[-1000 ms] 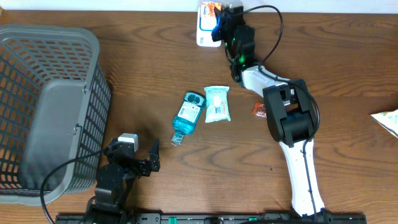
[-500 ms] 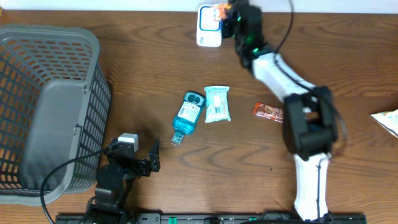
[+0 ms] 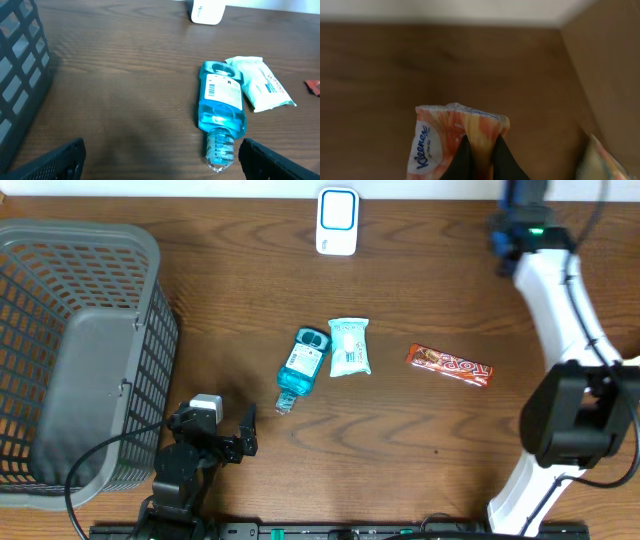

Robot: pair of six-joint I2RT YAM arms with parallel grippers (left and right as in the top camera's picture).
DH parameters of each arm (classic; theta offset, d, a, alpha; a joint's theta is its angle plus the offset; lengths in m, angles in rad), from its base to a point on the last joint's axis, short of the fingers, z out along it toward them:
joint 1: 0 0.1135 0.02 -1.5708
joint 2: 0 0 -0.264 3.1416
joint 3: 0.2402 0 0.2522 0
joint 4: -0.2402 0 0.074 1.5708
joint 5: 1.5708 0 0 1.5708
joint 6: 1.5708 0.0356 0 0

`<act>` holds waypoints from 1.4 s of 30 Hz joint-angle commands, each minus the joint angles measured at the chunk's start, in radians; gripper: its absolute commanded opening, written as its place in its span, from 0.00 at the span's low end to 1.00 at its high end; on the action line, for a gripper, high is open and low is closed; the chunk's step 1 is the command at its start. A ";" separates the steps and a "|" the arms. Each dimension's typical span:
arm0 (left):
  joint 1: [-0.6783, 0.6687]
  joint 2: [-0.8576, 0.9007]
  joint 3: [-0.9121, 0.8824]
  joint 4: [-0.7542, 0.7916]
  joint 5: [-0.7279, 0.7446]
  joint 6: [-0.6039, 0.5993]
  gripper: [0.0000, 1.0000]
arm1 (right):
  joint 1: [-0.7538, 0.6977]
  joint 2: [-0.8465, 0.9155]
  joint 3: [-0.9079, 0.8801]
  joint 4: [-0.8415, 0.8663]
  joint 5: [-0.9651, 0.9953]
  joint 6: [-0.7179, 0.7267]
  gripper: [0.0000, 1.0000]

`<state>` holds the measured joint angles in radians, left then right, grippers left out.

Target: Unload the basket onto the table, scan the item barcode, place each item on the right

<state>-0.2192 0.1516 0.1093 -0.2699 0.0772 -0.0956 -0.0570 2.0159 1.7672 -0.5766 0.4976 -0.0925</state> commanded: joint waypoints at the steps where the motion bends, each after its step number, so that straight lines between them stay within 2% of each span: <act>1: -0.003 0.001 -0.023 -0.008 0.012 0.016 0.98 | -0.114 0.044 -0.024 -0.036 0.068 -0.013 0.01; 6: -0.003 0.001 -0.023 -0.008 0.012 0.016 0.98 | -0.283 0.102 -0.079 -0.072 0.068 -0.003 0.01; 15: -0.003 0.001 -0.023 -0.008 0.012 0.016 0.98 | -0.404 0.115 -0.110 -0.097 0.000 0.069 0.03; 18: -0.003 0.001 -0.023 -0.008 0.012 0.016 0.98 | -0.403 0.095 -0.108 -0.107 -0.004 0.070 0.27; 19: -0.003 0.001 -0.023 -0.008 0.012 0.016 0.98 | -0.400 0.082 -0.106 -0.109 -0.011 0.070 0.38; 20: -0.003 0.001 -0.023 -0.008 0.012 0.016 0.98 | -0.389 0.043 -0.098 -0.109 -0.030 0.070 0.58; 21: -0.003 0.001 -0.023 -0.008 0.012 0.016 0.98 | -0.384 0.022 -0.093 -0.108 -0.037 0.070 0.68; 22: -0.003 0.001 -0.023 -0.008 0.012 0.016 0.98 | -0.377 -0.009 -0.088 -0.108 -0.045 0.071 0.76; 26: -0.003 0.001 -0.023 -0.008 0.012 0.016 0.98 | -0.347 -0.146 -0.082 -0.109 -0.100 0.147 0.99; 29: -0.003 0.001 -0.023 -0.008 0.012 0.016 0.98 | -0.325 -0.257 -0.082 -0.121 -0.270 0.241 0.99; 34: -0.003 0.001 -0.023 -0.008 0.012 0.016 0.98 | -0.280 -0.398 -0.082 -0.214 -0.766 0.383 0.99; 37: -0.003 0.001 -0.023 -0.008 0.012 0.016 0.98 | -0.227 -0.414 -0.082 -0.259 -1.043 0.399 0.99; 39: -0.003 0.001 -0.023 -0.008 0.012 0.016 0.98 | -0.174 -0.407 -0.084 -0.311 -1.147 0.399 0.99; 42: -0.003 0.001 -0.023 -0.008 0.012 0.016 0.98 | -0.076 -0.394 -0.099 -0.377 -1.149 0.399 0.99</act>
<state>-0.2192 0.1516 0.1093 -0.2699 0.0772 -0.0956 -0.2119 1.5902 1.6897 -0.9222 -0.4576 0.2710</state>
